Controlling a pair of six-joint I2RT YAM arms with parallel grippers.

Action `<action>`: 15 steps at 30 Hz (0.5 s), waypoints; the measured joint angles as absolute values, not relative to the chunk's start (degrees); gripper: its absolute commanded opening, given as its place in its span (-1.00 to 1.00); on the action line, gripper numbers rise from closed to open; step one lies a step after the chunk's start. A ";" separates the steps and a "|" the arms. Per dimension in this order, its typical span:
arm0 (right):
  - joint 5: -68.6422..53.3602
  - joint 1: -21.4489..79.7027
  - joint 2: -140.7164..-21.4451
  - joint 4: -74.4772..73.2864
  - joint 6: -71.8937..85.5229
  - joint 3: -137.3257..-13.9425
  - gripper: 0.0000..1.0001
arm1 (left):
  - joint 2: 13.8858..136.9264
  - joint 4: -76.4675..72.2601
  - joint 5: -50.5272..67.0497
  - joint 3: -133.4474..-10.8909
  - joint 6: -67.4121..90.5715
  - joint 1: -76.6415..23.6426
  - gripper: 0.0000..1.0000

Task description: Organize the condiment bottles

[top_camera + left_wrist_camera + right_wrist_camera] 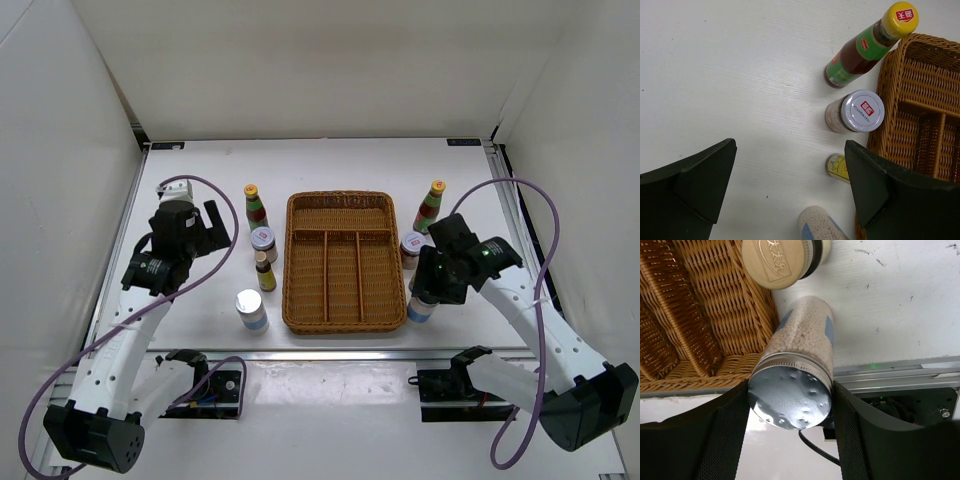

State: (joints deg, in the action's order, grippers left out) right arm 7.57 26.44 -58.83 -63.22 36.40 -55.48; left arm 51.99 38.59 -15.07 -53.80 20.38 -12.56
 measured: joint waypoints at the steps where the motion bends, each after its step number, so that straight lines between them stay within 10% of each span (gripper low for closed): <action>1: 7.57 26.44 -58.83 -63.31 36.45 -55.53 -0.57 | 51.96 38.57 -15.07 -53.80 20.38 -12.56 1.00; 5: 7.94 26.79 -58.96 -66.11 36.10 -57.34 -1.00 | 51.96 38.57 -15.46 -53.58 20.38 -12.56 1.00; 15: 8.34 30.13 -67.37 -72.62 32.14 -84.07 -1.00 | 51.59 38.57 -15.99 -53.15 20.38 -12.56 1.00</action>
State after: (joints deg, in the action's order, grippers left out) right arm 8.34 30.13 -67.37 -72.62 32.14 -84.07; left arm 51.59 38.57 -15.99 -53.15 20.38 -12.56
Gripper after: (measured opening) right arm 0.651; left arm 1.000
